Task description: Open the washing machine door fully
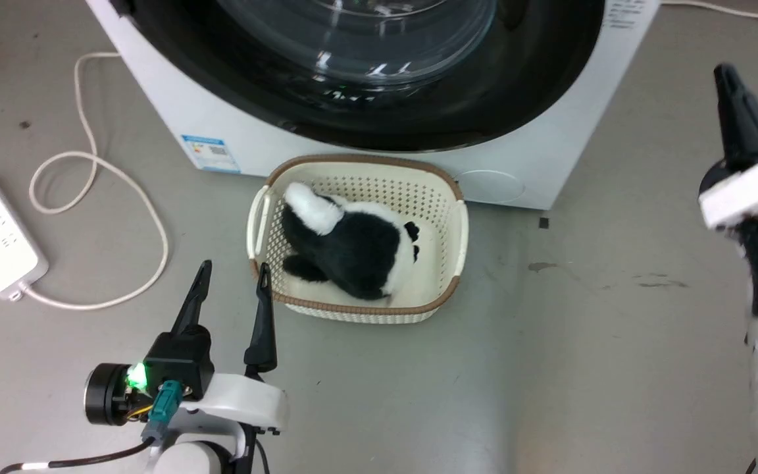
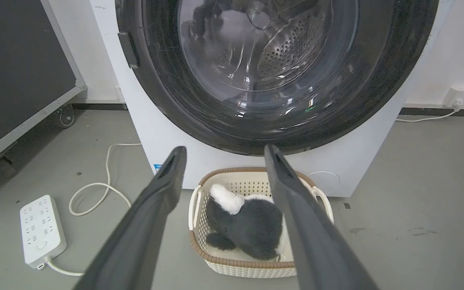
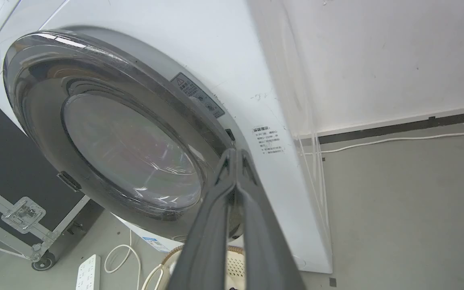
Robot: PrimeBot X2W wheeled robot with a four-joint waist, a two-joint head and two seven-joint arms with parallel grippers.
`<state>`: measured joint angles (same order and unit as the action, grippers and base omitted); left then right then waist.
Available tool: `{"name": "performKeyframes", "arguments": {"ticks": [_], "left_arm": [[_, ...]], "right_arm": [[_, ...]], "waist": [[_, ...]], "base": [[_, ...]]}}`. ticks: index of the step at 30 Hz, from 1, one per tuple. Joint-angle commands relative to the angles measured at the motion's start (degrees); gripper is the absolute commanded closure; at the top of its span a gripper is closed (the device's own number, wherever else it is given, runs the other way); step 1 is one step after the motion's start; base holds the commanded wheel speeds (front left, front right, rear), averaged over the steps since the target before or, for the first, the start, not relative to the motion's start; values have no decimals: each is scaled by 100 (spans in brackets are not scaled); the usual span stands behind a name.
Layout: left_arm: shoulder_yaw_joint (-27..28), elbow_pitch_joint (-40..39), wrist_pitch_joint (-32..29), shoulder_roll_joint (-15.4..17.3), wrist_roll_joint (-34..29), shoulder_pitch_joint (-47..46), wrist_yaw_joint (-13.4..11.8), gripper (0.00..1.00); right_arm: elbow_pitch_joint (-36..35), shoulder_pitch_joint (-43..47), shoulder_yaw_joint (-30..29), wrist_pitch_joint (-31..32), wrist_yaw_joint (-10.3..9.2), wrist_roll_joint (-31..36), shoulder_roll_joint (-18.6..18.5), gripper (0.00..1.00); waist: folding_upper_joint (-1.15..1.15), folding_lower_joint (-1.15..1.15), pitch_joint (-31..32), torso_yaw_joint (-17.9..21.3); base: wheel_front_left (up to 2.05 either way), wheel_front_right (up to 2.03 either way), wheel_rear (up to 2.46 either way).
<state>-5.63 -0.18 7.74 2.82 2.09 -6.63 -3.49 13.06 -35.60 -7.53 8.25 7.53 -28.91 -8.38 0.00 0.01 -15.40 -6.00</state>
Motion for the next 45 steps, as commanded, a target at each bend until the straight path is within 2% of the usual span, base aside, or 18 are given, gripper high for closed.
{"name": "performKeyframes", "arguments": {"ticks": [1,9,10,24,30,45], "left_arm": [[-55,-14,73,5,45,-107,-57,0],[-222,-50,169,5,157,-218,-186,0],[-282,-56,204,5,197,-242,-231,0],[-471,-84,360,5,296,-427,-363,0],[-527,-96,444,5,312,-523,-417,0],[-692,-96,611,6,357,-731,-539,0]], "right_arm": [[147,-289,-79,82,-2,-136,-30,100],[980,-1180,-552,725,-2,-587,-59,100],[1322,-1524,-722,1050,-2,-733,-85,100],[2771,-3031,-1477,2328,-3,-1196,-339,100],[3627,-3889,-1868,2941,-3,-1394,-461,100],[4590,-5048,-2376,3824,-4,-1727,-594,100]], "waist": [[0,-1,-60,-79],[0,-1,-301,-314],[0,-1,-392,-391],[0,-1,-794,-641],[0,-1,-999,-720],[0,-1,-1322,-916]], "base": [[0,0,0],[0,0,0],[0,0,0],[0,0,0],[0,0,0],[0,0,0]]}}
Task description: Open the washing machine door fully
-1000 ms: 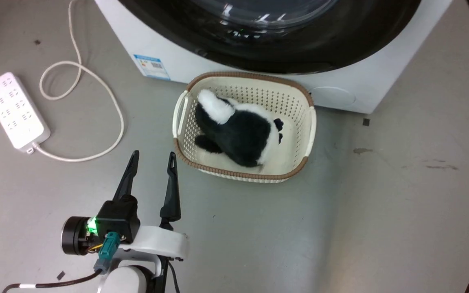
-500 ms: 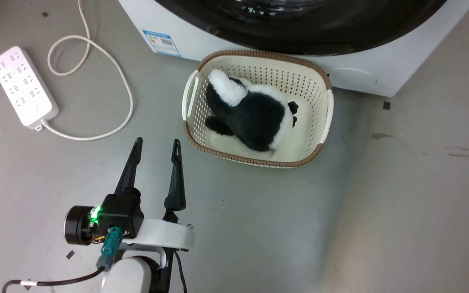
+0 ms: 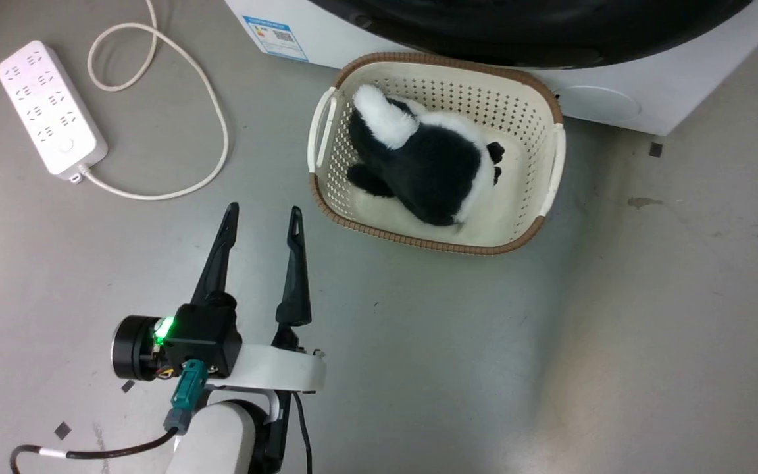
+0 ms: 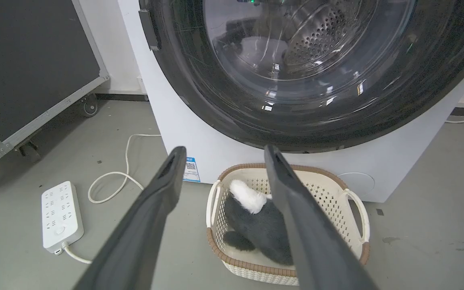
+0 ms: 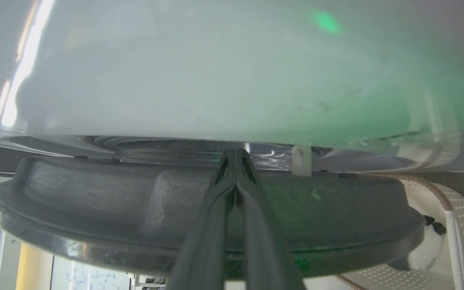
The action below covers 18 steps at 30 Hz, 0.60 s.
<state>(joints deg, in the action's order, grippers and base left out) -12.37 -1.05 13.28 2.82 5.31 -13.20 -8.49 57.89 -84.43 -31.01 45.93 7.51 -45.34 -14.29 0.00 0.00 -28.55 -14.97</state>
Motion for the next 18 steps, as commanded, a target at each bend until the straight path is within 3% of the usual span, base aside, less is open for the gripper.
{"name": "performKeyframes", "arguments": {"ticks": [1,9,18], "left_arm": [[-42,2,69,6,33,-84,-42,0],[-32,53,165,6,-26,-49,-65,0],[93,130,172,6,-102,229,59,0]], "right_arm": [[157,-194,-75,126,-2,-120,-23,100],[294,-29,-313,852,-2,-384,23,100],[-258,1304,-478,1322,-2,-516,473,100]], "waist": [[0,0,-6,-45],[0,0,168,-102],[0,0,904,34]], "base": [[0,0,0],[0,0,0],[0,0,0]]}}
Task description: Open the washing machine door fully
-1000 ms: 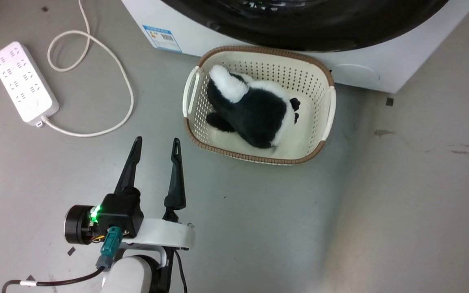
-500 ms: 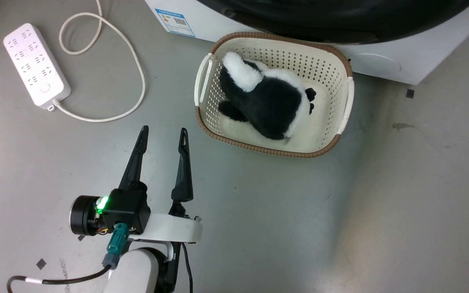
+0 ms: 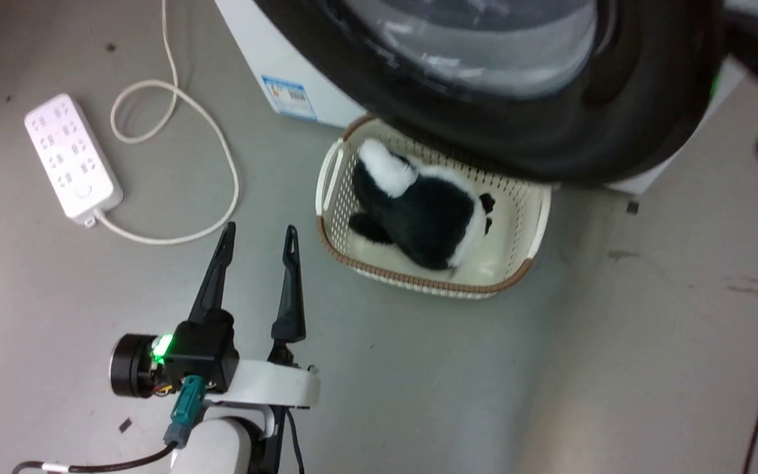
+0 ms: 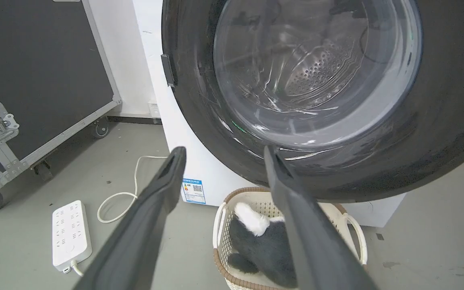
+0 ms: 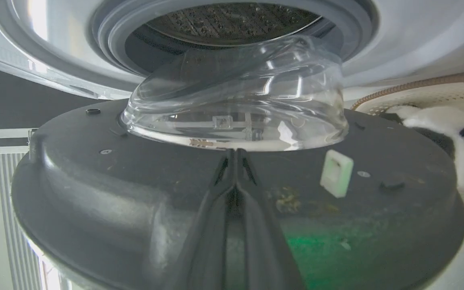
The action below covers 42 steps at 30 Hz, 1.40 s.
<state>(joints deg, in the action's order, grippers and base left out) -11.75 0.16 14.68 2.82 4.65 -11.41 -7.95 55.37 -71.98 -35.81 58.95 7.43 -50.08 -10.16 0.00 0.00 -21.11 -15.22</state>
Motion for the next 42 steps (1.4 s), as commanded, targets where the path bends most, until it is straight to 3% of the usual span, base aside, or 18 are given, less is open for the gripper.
{"name": "performKeyframes", "arguments": {"ticks": [1,7,12,19,30,35,40,41,42], "left_arm": [[54,18,32,6,-44,90,17,0],[168,61,32,9,-144,293,148,0],[204,73,32,9,-183,371,223,0],[177,158,32,7,-119,452,317,0],[45,224,32,7,-153,676,415,0],[29,258,32,6,-134,727,419,0],[78,268,32,6,-139,735,420,0],[95,265,32,6,-144,744,418,0],[111,261,32,6,-146,753,417,0]], "right_arm": [[-91,190,-45,83,6,-96,160,100],[-695,987,-41,545,6,-217,610,100],[-1027,1526,189,956,6,-550,721,100],[-909,2108,1434,916,6,-1930,726,100],[-1531,3249,3942,248,6,-3905,727,100],[-1929,3573,4714,-303,6,-4347,727,100],[-2107,3696,4952,-712,6,-4384,718,100],[-2151,3706,4945,-851,6,-4313,683,98],[-2203,3719,4924,-1001,6,-4237,637,55]], "waist": [[0,0,232,84],[0,0,567,219],[0,0,734,281],[0,0,983,280],[0,0,1198,248],[0,0,1250,234],[0,0,1312,262],[0,0,1331,281],[0,0,1351,301]], "base": [[0,0,0],[0,0,0],[0,0,0],[0,0,0],[0,0,0],[0,0,0],[0,0,0],[0,0,0],[0,0,0]]}}
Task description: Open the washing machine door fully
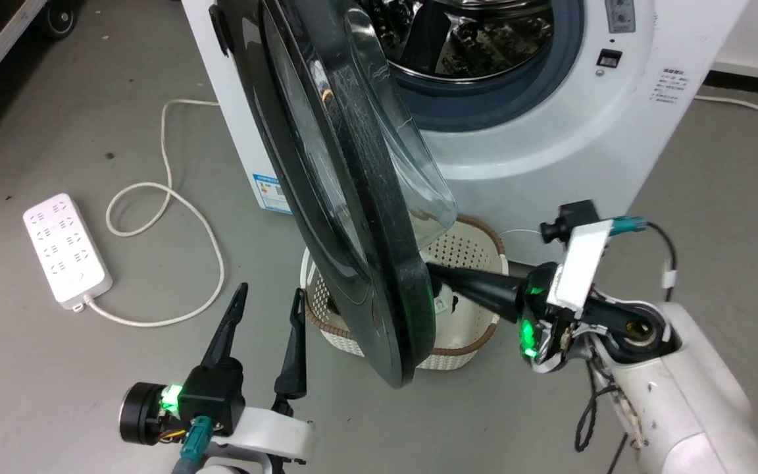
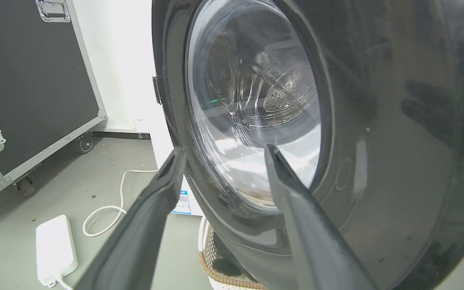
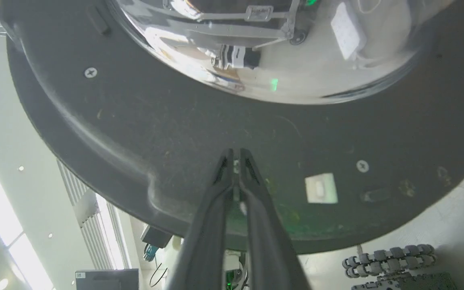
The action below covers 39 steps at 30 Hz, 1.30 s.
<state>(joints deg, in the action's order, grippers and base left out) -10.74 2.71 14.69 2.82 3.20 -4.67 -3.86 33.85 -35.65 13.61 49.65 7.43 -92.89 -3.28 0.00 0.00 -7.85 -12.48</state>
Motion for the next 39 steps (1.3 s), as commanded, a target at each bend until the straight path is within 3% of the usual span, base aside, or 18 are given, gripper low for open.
{"name": "performKeyframes", "arguments": {"ticks": [1,3,4,5,7,8,9,10,16,19,23,30,34,39], "left_arm": [[28,-1,30,6,0,88,6,0],[46,-8,30,6,7,94,7,0],[76,-27,30,6,20,105,4,0],[76,-27,30,6,20,105,4,0],[137,-44,30,6,40,105,11,0],[137,-44,30,6,40,105,11,0],[206,-51,30,6,61,113,15,0],[206,-51,30,6,61,113,15,0],[426,-27,30,12,106,249,115,0],[542,-8,30,19,121,322,168,0],[640,-14,30,17,149,393,251,0],[599,67,30,13,139,521,405,0],[592,152,30,11,131,538,417,0],[577,210,30,9,80,577,351,0]], "right_arm": [[-136,102,-52,-240,6,127,-103,0],[-239,122,-112,-453,6,222,-161,0],[-525,174,-254,-990,6,511,-310,0],[-525,174,-254,-990,6,511,-310,0],[-1231,305,-391,-2050,6,1326,-651,0],[-1231,305,-391,-2050,6,1326,-651,0],[-1741,484,-407,-2793,6,1967,-892,0],[-1741,484,-407,-2793,6,1967,-892,0],[-2763,1129,-90,-4861,6,4215,-1802,0],[-2875,1499,-184,-5636,6,5226,-1997,0],[-3024,2124,-455,-6179,6,6587,-1849,0],[-3464,3285,-1225,-6412,6,8588,-838,0],[-3631,3785,-1398,-6449,6,9057,-222,0],[-3688,4061,-1381,-6462,6,9165,-11,0]], "waist": [[0,0,49,52],[0,0,74,81],[0,0,126,152],[0,0,126,152],[0,0,206,276],[0,0,206,276],[0,0,288,378],[0,0,288,378],[0,0,575,693],[0,0,672,824],[0,0,734,959],[0,0,780,1121],[0,0,793,1175],[0,0,821,1216]], "base": [[0,0,0],[0,0,0],[0,0,0],[0,0,0],[0,0,0],[0,0,0],[0,0,0],[0,0,0],[0,0,0],[0,0,0],[0,0,0],[0,0,0],[0,0,0],[0,0,0]]}}
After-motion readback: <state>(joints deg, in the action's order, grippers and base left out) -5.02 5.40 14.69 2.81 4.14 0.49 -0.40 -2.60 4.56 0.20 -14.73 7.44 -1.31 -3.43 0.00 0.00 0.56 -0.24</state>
